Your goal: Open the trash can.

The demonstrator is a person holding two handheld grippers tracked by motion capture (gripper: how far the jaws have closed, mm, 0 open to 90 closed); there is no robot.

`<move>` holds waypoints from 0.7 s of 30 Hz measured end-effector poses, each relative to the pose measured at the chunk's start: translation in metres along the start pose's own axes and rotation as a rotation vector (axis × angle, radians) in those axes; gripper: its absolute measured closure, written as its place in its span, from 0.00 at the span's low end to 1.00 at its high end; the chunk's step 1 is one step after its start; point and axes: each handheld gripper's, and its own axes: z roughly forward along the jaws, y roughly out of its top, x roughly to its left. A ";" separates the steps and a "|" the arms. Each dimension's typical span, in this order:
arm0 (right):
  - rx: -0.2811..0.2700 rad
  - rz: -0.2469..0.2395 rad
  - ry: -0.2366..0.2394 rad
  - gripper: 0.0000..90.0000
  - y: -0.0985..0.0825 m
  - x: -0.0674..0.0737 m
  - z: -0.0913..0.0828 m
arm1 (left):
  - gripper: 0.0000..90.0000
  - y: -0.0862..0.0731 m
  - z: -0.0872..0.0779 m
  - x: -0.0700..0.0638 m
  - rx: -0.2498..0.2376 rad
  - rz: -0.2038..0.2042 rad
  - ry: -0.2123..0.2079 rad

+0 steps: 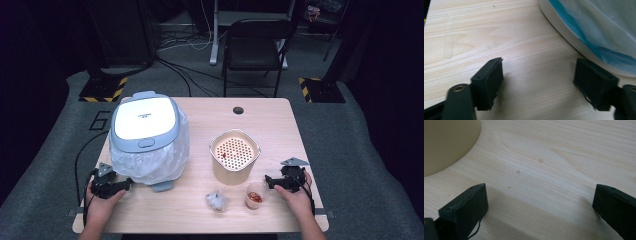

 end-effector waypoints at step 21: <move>-0.003 0.006 0.007 0.00 0.000 0.000 0.000 | 0.50 -0.002 -0.006 0.003 -0.005 -0.059 -0.037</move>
